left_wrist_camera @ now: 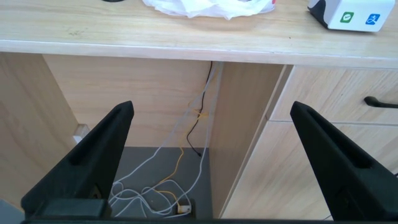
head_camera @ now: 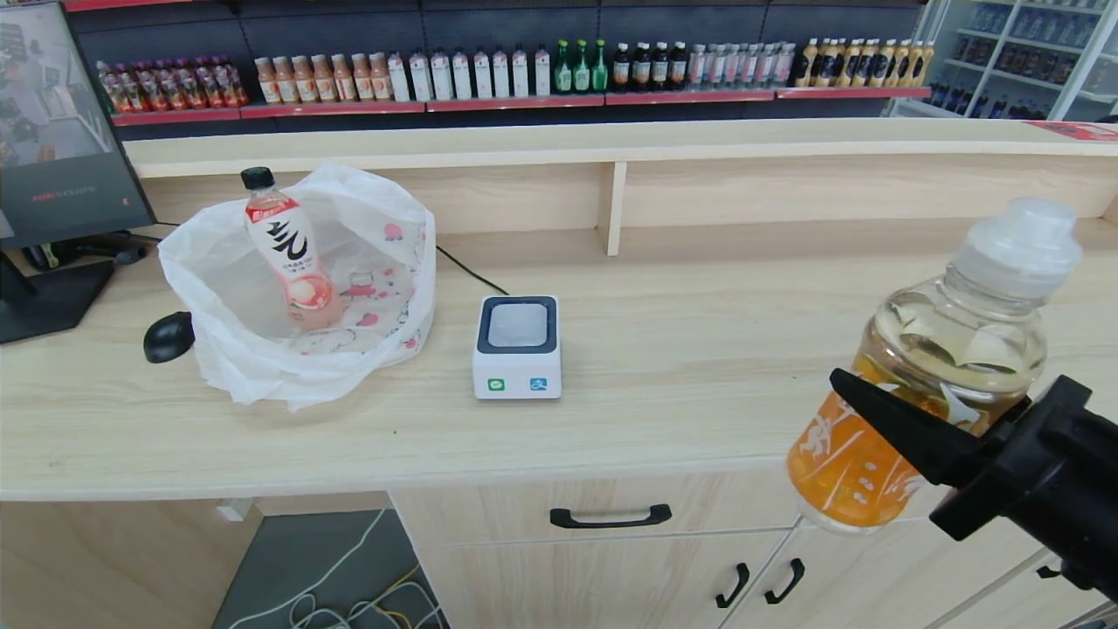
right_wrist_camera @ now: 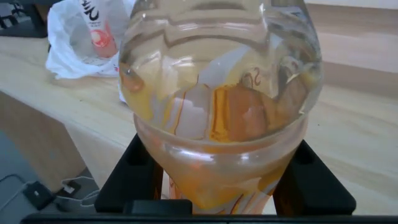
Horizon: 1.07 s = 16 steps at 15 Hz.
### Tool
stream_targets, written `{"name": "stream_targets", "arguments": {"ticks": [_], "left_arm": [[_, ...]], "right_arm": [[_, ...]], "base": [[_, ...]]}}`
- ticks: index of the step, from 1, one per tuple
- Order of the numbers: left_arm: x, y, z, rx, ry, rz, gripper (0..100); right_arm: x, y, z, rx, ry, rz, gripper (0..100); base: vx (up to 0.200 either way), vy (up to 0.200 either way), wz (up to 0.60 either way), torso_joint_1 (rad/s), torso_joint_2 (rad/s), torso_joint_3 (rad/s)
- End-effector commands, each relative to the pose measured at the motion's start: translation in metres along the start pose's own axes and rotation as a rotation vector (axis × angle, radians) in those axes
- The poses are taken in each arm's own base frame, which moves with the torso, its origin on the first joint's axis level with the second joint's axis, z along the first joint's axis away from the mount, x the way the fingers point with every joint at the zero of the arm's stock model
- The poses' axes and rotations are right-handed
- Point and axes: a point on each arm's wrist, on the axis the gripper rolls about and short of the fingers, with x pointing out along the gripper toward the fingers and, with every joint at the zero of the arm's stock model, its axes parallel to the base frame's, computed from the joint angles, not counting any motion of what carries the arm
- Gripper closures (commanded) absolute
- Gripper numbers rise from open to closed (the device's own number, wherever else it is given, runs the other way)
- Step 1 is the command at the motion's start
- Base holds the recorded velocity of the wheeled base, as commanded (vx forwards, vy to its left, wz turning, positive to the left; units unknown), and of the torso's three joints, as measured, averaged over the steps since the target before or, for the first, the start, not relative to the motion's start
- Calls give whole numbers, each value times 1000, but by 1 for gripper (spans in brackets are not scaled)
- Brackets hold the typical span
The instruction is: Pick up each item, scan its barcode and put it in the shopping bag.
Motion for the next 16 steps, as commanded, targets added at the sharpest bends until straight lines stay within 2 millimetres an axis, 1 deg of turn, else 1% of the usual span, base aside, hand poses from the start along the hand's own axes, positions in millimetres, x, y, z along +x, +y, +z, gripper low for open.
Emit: {"name": "stream_targets", "arguments": {"ticks": [1, 2, 3, 4, 5, 6, 9, 11, 13, 15, 16], "left_arm": [[0, 0, 0, 0, 0, 1, 0], [0, 0, 0, 0, 0, 1, 0], [0, 0, 0, 0, 0, 0, 0], [0, 0, 0, 0, 0, 0, 0], [0, 0, 0, 0, 0, 0, 0], [0, 0, 0, 0, 0, 1, 0], [0, 0, 0, 0, 0, 0, 0], [0, 0, 0, 0, 0, -2, 0], [0, 0, 0, 0, 0, 0, 0], [0, 0, 0, 0, 0, 0, 0], [0, 0, 0, 0, 0, 0, 0]], "right_arm": [[3, 20, 10, 18, -40, 116, 100], [14, 24, 7, 5, -27, 130, 100], [26, 25, 11, 3, -38, 128, 100], [34, 26, 14, 4, -50, 127, 100], [50, 28, 17, -6, -64, 126, 100], [54, 33, 17, -49, -68, 140, 100], [49, 47, 4, -175, -30, 203, 100], [41, 56, -5, -255, 9, 190, 100], [42, 63, -1, -334, -1, 166, 100], [40, 81, -2, -449, -26, 244, 100], [41, 85, -1, -488, -46, 256, 100]], "base": [[0, 0, 0, 0, 0, 0], [0, 0, 0, 0, 0, 0], [0, 0, 0, 0, 0, 0], [0, 0, 0, 0, 0, 0], [0, 0, 0, 0, 0, 0], [0, 0, 0, 0, 0, 0], [0, 0, 0, 0, 0, 0], [0, 0, 0, 0, 0, 0], [0, 0, 0, 0, 0, 0], [0, 0, 0, 0, 0, 0], [0, 0, 0, 0, 0, 0]]}}
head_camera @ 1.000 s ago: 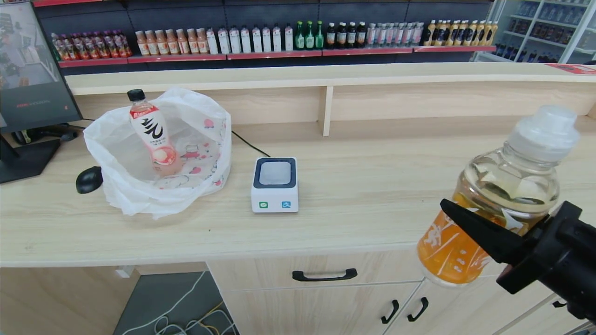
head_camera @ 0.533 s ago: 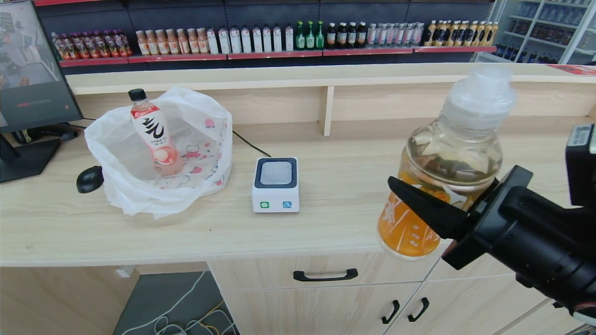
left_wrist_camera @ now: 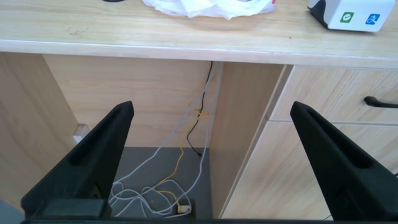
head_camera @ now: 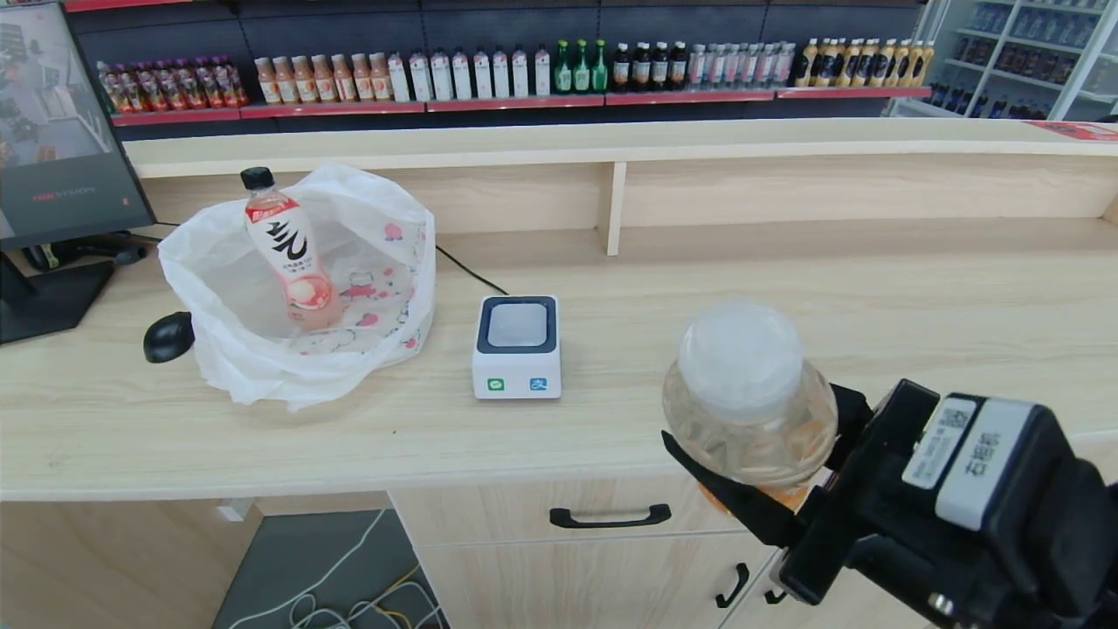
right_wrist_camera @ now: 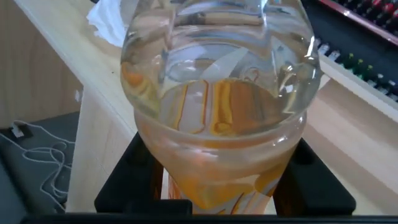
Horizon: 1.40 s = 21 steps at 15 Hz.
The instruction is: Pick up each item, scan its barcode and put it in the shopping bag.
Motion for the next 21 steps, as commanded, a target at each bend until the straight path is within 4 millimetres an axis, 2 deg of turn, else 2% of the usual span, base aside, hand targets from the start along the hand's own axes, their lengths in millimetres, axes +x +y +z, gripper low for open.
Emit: {"name": "stream_targets", "arguments": {"ticks": [1, 5, 8, 10, 13, 17, 21], "left_arm": [[0, 0, 0, 0, 0, 1, 0], [0, 0, 0, 0, 0, 1, 0], [0, 0, 0, 0, 0, -1, 0], [0, 0, 0, 0, 0, -1, 0], [0, 0, 0, 0, 0, -1, 0], [0, 0, 0, 0, 0, -2, 0], [0, 0, 0, 0, 0, 1, 0]], "right_arm": [[5, 9, 5, -36, -27, 32, 100], [-6, 12, 11, -204, -92, 27, 100], [-22, 30, 10, -267, -115, 117, 100], [-22, 30, 20, -365, -173, 97, 100], [-22, 33, 17, -455, -168, 82, 100], [-20, 55, 25, -563, -252, 118, 100], [-13, 61, 31, -595, -313, 59, 100]], "base": [[0, 0, 0, 0, 0, 0], [0, 0, 0, 0, 0, 0], [0, 0, 0, 0, 0, 0], [0, 0, 0, 0, 0, 0], [0, 0, 0, 0, 0, 0], [0, 0, 0, 0, 0, 0], [0, 0, 0, 0, 0, 0]]}}
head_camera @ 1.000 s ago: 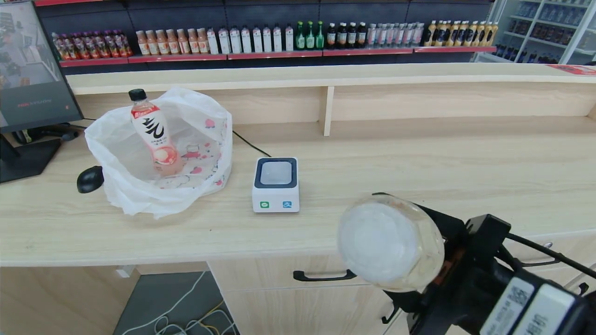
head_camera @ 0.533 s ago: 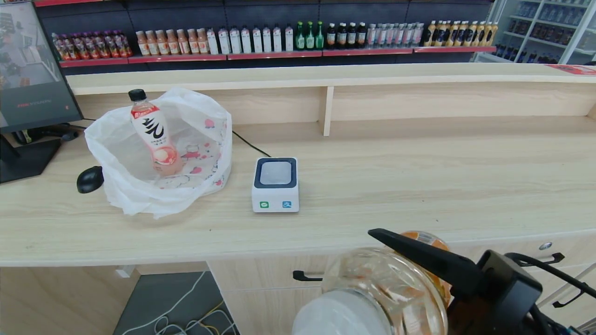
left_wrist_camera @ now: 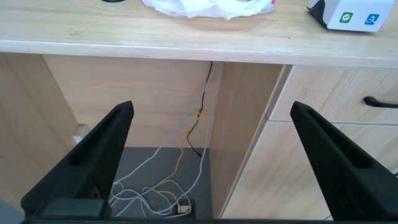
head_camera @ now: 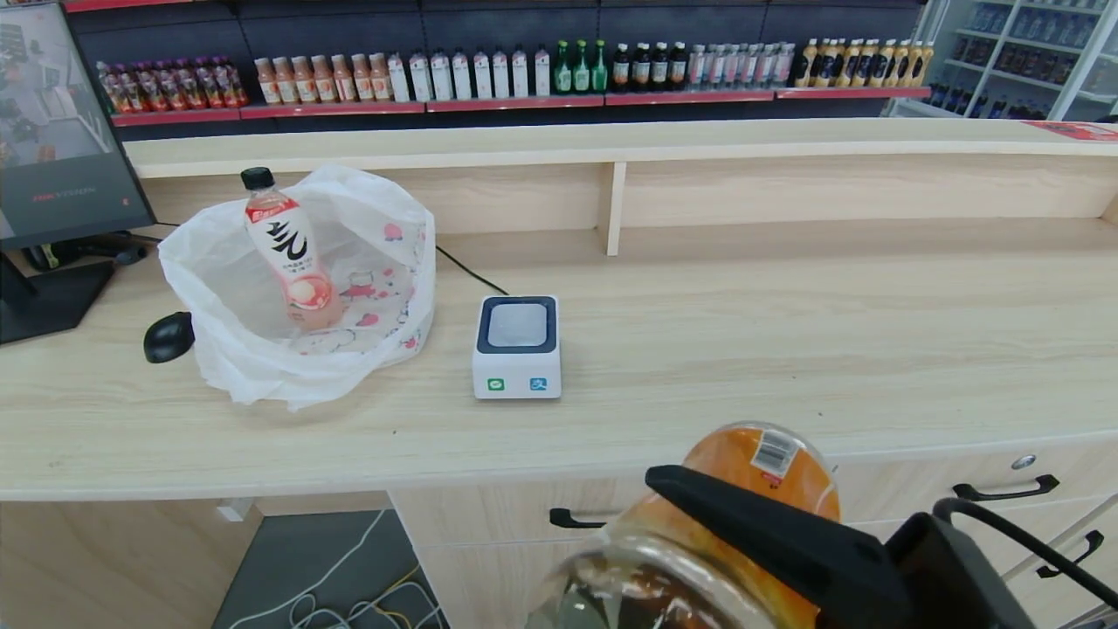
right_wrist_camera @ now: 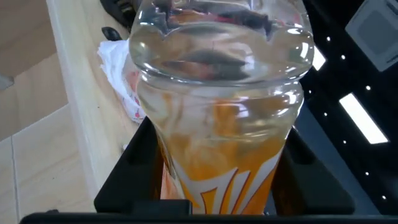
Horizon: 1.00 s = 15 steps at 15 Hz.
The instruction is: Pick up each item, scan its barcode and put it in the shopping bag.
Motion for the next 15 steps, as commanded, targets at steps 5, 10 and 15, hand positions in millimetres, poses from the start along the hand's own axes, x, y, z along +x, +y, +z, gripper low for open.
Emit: {"name": "stream_targets", "arguments": {"ticks": [5, 10, 15], "left_arm": [[0, 0, 0, 0, 0, -2, 0], [0, 0, 0, 0, 0, 0, 0], [0, 0, 0, 0, 0, 0, 0]], "right_arm": [[12, 12, 11, -81, -65, 31, 100], [16, 11, 17, -179, -130, 18, 100], [14, 7, 18, -214, -150, 6, 100]], "base": [[0, 0, 0, 0, 0, 0], [0, 0, 0, 0, 0, 0], [0, 0, 0, 0, 0, 0]]}}
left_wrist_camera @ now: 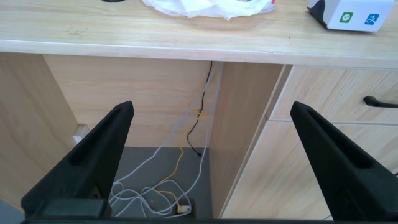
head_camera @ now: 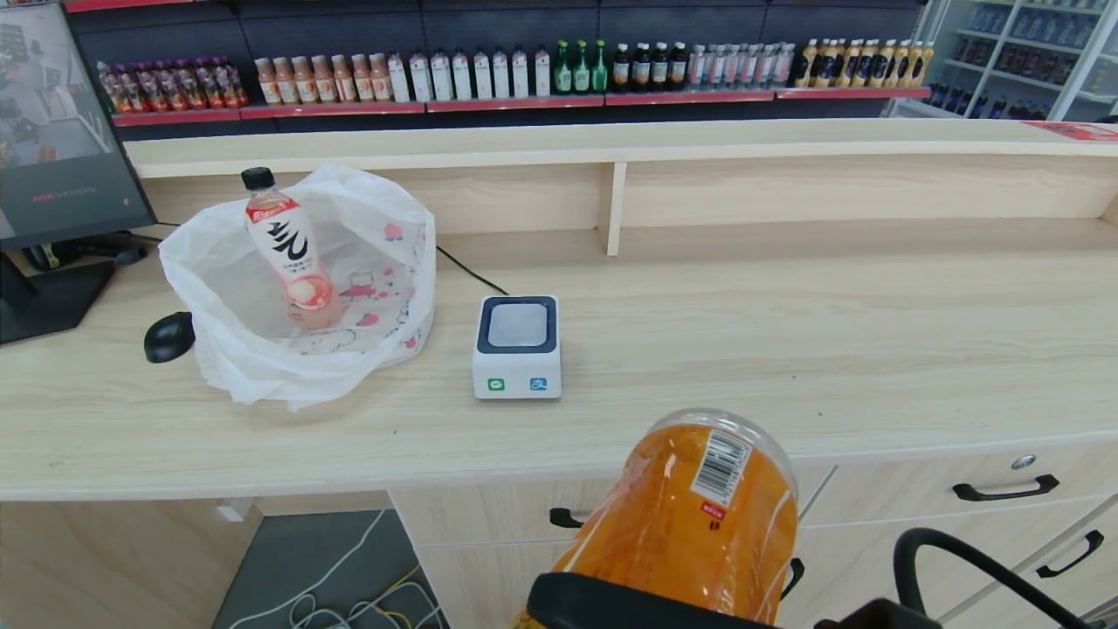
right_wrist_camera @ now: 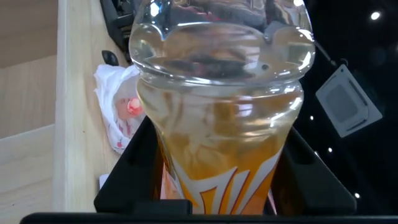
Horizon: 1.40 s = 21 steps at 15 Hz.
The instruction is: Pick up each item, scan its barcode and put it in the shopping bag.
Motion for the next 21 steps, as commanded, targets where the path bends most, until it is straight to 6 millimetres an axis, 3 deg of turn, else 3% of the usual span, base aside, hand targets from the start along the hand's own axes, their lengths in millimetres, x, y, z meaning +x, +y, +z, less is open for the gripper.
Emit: {"name": "stream_targets", "arguments": {"ticks": [1, 14, 18, 21], "left_arm": [[0, 0, 0, 0, 0, 1, 0], [0, 0, 0, 0, 0, 0, 0], [0, 0, 0, 0, 0, 1, 0], [0, 0, 0, 0, 0, -2, 0]], "right_arm": [[-1, -2, 0, 0, 0, -5, 100], [-3, -3, -6, 37, 21, -8, 100], [-12, -1, -7, 319, 24, 12, 100], [-22, -12, -24, 469, 88, -42, 100]], "base": [[0, 0, 0, 0, 0, 0], [0, 0, 0, 0, 0, 0], [0, 0, 0, 0, 0, 0], [0, 0, 0, 0, 0, 0]]}}
